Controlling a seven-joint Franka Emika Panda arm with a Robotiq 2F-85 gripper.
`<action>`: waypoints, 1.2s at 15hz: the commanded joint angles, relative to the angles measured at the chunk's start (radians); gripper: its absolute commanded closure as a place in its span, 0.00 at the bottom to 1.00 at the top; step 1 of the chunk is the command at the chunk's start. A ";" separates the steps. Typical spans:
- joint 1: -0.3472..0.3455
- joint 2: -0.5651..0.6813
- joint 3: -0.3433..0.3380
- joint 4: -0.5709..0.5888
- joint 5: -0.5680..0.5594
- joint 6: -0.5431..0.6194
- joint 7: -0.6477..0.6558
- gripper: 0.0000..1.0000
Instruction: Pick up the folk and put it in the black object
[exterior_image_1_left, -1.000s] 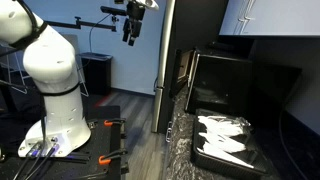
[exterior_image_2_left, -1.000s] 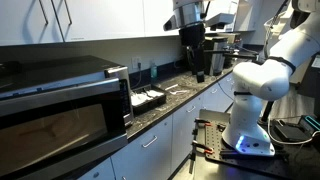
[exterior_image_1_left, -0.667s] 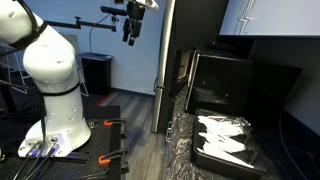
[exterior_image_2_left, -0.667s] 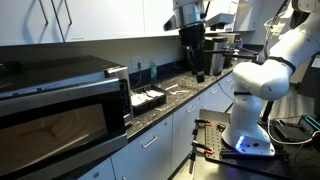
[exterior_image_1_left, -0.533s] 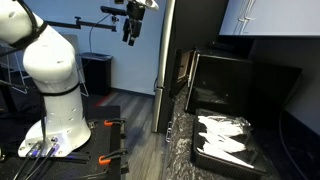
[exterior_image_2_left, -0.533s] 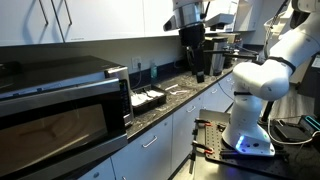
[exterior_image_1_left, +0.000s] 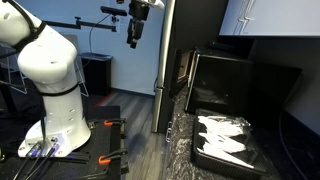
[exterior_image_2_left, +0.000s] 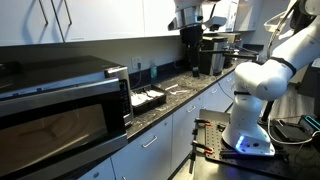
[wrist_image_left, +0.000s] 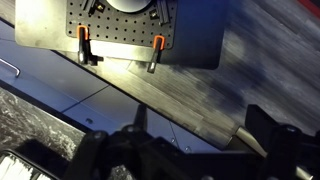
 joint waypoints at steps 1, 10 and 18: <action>-0.028 -0.095 -0.042 -0.072 -0.056 -0.001 -0.068 0.00; -0.040 -0.174 -0.157 -0.149 -0.127 -0.085 -0.230 0.00; -0.042 -0.167 -0.167 -0.154 -0.146 -0.080 -0.243 0.00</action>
